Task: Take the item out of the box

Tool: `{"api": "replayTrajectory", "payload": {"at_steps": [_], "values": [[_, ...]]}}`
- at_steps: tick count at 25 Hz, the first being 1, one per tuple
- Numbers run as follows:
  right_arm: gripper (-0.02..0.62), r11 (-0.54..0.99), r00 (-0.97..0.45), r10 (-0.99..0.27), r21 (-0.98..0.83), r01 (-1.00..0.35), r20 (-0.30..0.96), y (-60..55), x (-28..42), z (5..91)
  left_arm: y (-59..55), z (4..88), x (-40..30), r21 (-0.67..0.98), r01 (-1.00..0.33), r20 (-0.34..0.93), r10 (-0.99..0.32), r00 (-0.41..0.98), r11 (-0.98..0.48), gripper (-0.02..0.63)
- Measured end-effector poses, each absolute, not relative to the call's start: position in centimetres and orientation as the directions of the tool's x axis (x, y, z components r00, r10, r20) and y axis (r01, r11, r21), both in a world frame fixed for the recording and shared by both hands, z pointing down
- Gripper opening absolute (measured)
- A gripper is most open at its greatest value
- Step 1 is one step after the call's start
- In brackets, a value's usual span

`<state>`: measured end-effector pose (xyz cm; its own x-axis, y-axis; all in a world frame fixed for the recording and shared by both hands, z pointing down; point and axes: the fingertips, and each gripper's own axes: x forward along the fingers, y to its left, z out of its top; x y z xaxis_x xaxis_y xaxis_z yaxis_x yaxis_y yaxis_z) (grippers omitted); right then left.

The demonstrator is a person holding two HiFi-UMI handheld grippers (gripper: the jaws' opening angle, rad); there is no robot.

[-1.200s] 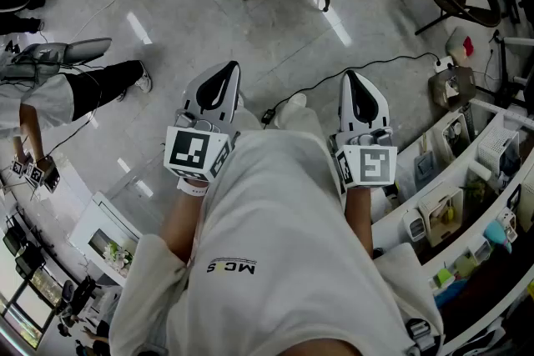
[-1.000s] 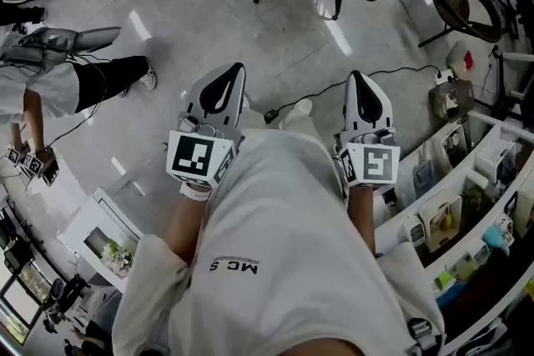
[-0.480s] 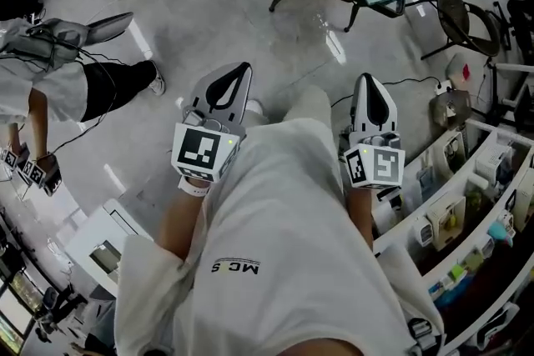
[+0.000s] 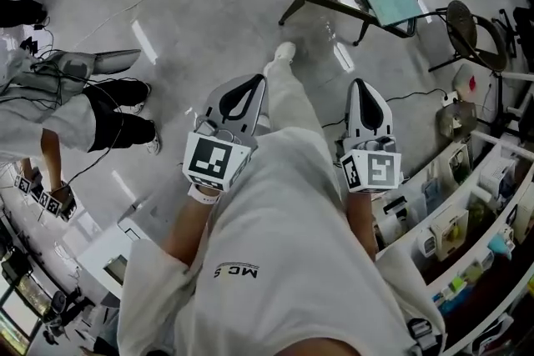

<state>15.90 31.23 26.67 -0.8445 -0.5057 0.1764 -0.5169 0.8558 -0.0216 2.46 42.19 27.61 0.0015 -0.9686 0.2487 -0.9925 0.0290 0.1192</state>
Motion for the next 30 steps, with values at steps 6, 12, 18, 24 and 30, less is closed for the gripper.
{"api": "replayTrajectory", "payload": {"at_steps": [6,12,18,24,30], "values": [[0.015,0.866,-0.855,-0.478,-0.058,-0.498,0.200,26.2,12.6,29.9,37.3,29.5,-1.1,0.116,-0.993,0.270,-0.963,-0.006,0.038,0.025],[0.015,0.848,-0.845,-0.495,-0.098,-0.521,0.203,18.9,9.4,30.0,29.1,29.1,-5.2,0.077,-0.997,0.296,-0.955,0.005,0.018,0.023],[0.015,0.839,-0.833,-0.520,-0.070,-0.540,0.190,4.4,2.0,28.0,14.0,27.7,-13.3,0.046,-0.998,0.313,-0.949,0.047,-0.034,0.025],[0.015,0.822,-0.821,-0.555,-0.065,-0.566,0.136,-3.3,-2.0,25.4,5.6,27.8,-16.6,0.025,-0.997,0.330,-0.941,0.075,-0.071,0.025],[0.015,0.781,-0.784,-0.598,-0.098,-0.617,0.166,-5.2,-1.5,26.9,0.1,30.5,-15.9,0.014,-0.986,0.394,-0.905,0.160,-0.168,0.025]]}}
